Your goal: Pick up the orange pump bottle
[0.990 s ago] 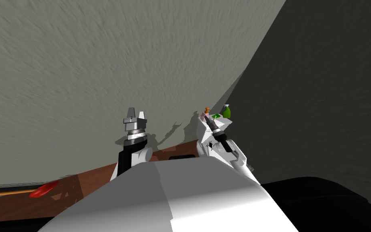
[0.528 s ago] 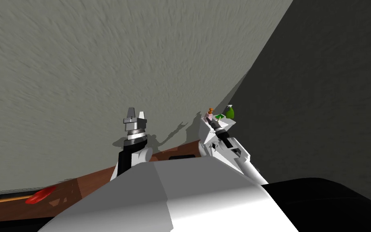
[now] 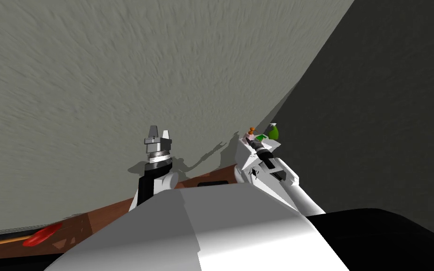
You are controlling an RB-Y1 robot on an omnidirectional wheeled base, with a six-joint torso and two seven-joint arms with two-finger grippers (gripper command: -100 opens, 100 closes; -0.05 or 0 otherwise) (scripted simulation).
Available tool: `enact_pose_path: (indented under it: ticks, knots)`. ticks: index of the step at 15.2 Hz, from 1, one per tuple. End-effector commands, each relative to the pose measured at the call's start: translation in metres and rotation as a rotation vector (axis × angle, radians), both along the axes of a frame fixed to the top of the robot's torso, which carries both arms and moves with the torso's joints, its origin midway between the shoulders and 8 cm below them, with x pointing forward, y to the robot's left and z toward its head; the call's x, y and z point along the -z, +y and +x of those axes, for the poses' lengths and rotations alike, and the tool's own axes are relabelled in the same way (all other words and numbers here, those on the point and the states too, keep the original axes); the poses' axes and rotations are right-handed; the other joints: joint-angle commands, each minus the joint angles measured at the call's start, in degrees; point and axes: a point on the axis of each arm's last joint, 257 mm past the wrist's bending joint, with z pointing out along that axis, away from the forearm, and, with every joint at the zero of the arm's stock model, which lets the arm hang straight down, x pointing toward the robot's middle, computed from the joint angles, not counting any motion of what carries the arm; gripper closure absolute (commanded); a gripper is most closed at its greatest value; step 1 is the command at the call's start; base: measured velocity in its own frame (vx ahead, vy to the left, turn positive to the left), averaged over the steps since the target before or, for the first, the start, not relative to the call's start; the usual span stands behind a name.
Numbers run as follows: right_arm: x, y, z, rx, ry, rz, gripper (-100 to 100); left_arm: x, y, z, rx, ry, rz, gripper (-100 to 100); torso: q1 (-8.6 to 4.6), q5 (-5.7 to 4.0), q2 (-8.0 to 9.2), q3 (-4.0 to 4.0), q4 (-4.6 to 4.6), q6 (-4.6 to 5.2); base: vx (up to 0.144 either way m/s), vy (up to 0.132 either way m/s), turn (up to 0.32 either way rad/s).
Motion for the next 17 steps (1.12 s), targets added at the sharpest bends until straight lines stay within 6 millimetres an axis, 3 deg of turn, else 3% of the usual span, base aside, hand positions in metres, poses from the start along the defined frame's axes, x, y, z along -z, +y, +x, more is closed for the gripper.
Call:
enact_pose_path:
  ticks: [1,2,4,5,8,9,15,16,17]
  knots:
    - [0.003,-0.033,0.002,0.072,0.032,-0.085,-100,0.0,0.0,0.0,0.0,0.0,0.0,0,0.0,0.0,0.0,0.0,0.0,0.0,0.089,0.108,-0.004]
    - [0.003,-0.033,0.002,0.072,0.032,-0.085,-100,0.0,0.0,0.0,0.0,0.0,0.0,0,0.01,-0.01,-0.04,-0.02,-0.01,0.01,0.079,0.102,-0.009]
    - [0.002,-0.064,0.003,0.141,0.059,-0.166,-100,0.0,0.0,0.0,0.0,0.0,0.0,0,0.0,-0.01,-0.03,-0.02,-0.01,0.0,0.078,0.118,-0.007]
    - [0.002,-0.064,0.003,0.141,0.06,-0.166,-100,0.0,0.0,0.0,0.0,0.0,0.0,0,0.05,0.0,-0.06,-0.04,-0.01,0.0,0.08,0.105,-0.009]
    - [-0.005,-0.106,0.002,0.236,0.093,-0.27,-100,0.0,0.0,0.0,0.0,0.0,0.0,0,-0.02,-0.01,-0.03,-0.02,-0.01,0.0,0.078,0.105,0.002]
    - [-0.005,-0.106,0.002,0.236,0.093,-0.27,-100,0.0,0.0,0.0,0.0,0.0,0.0,0,0.03,0.0,-0.07,-0.04,-0.02,0.02,0.086,0.123,-0.007]
    - [-0.021,-0.166,-0.005,0.378,0.141,-0.406,-100,0.0,0.0,0.0,0.0,0.0,0.0,0,-0.03,-0.01,-0.03,-0.02,-0.01,0.0,0.073,0.101,0.004]
    - [-0.02,-0.154,-0.002,0.347,0.13,-0.38,-100,0.0,0.0,0.0,0.0,0.0,0.0,0,-0.02,0.0,-0.03,-0.02,-0.01,0.0,0.047,0.062,-0.001]
    - [-0.021,-0.157,-0.002,0.355,0.133,-0.386,-100,0.0,0.0,0.0,0.0,0.0,0.0,0,-0.1,-0.02,0.03,0.01,0.0,0.01,0.017,0.023,-0.003]
